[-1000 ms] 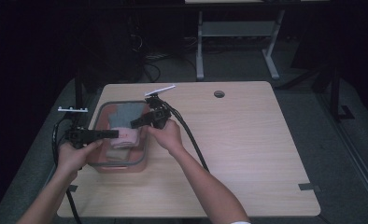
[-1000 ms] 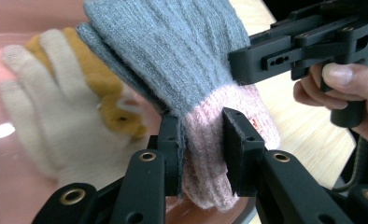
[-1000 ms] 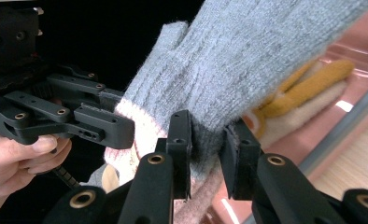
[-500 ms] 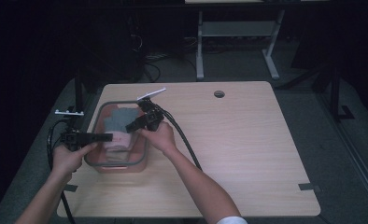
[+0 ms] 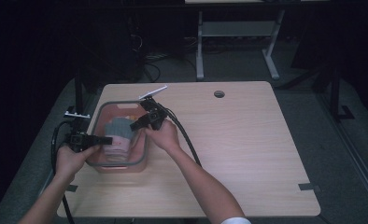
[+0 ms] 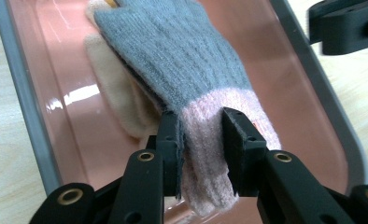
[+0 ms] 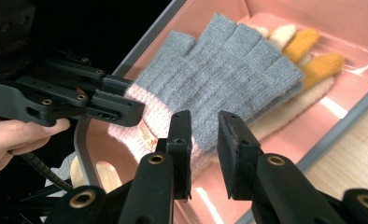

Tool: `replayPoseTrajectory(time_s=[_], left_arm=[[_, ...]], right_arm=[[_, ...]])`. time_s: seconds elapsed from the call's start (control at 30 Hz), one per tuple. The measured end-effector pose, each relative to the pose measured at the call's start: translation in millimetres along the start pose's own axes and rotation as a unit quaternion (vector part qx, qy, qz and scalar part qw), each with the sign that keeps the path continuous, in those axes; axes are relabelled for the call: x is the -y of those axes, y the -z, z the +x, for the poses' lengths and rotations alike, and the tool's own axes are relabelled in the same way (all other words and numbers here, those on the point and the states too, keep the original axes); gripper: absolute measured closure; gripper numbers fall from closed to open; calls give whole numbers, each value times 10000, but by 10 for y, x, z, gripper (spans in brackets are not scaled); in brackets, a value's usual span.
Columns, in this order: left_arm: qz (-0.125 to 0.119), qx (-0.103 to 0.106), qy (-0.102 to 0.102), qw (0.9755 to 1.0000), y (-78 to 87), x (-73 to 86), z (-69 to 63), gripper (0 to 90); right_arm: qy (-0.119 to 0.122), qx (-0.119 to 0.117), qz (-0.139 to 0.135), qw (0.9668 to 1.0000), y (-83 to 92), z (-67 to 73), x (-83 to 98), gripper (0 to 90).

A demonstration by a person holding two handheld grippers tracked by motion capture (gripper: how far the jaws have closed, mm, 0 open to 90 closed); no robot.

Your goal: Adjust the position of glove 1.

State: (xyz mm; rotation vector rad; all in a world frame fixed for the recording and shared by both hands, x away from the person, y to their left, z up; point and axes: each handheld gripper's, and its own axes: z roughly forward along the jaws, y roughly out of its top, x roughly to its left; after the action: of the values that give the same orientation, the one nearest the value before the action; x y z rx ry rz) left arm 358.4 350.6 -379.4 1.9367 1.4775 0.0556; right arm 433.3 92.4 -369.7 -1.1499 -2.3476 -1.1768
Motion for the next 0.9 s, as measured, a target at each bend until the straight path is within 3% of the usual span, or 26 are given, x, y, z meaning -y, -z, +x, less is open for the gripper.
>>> replayPoseTrajectory(time_s=[0.13,0.33,0.5,0.63,0.77,0.9], left_arm=[[92,-132,-157,9997,-4,-18,-10,680],[131,-270,-216,9993,-7,-32,-13,634],[21,-352,-227,9991,47,-64,-37,527],[-104,-386,-279,9988,107,-113,-82,522],[-185,-374,-384,9984,141,-151,-160,522],[-256,-221,-512,9981,173,-190,-265,521]], right_arm=[[-10,57,-25,10000,65,-13,15,731],[62,80,-41,9999,149,-11,31,715],[75,95,-85,9999,210,-14,39,705],[86,120,-132,9998,277,-25,48,697],[70,177,-165,9997,356,-52,82,686],[34,228,-268,9994,445,-106,135,665]])
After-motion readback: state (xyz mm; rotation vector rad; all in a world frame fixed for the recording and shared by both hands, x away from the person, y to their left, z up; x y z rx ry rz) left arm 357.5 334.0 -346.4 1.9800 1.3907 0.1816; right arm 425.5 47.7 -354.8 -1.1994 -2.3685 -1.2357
